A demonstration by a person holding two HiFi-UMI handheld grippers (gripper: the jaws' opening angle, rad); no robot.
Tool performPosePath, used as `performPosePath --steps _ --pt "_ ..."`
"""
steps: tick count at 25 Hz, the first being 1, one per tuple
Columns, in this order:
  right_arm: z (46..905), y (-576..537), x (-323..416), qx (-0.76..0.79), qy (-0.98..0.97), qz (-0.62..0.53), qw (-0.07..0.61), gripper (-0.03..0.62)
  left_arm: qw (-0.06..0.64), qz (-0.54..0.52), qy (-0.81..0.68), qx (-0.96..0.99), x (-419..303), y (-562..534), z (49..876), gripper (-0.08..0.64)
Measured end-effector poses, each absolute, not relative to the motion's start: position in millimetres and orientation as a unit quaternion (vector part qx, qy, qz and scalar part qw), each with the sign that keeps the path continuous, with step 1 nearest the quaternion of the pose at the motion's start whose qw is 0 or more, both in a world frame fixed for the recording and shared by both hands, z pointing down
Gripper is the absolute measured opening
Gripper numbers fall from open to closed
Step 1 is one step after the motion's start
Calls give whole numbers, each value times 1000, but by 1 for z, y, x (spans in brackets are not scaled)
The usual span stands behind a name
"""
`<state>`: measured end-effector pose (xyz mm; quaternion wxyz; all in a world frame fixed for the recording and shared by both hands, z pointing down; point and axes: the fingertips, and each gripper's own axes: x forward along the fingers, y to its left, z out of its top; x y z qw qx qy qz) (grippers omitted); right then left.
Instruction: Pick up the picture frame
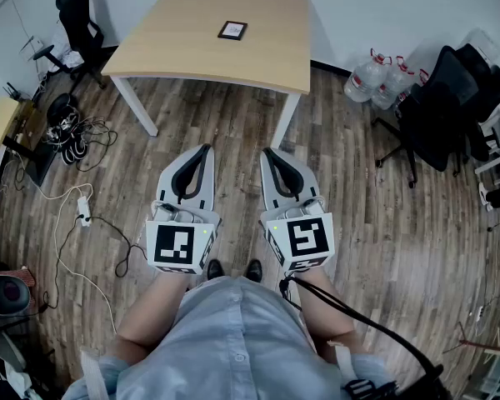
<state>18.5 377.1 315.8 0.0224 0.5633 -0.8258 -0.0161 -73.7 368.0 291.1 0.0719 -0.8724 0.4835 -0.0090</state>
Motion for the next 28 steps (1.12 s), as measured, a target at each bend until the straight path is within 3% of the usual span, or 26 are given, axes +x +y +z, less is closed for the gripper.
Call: performPosePath --steps 28 --pt "350 326 90 541 -840 14 23 3 43 -27 512 -857 -15 322 326 2"
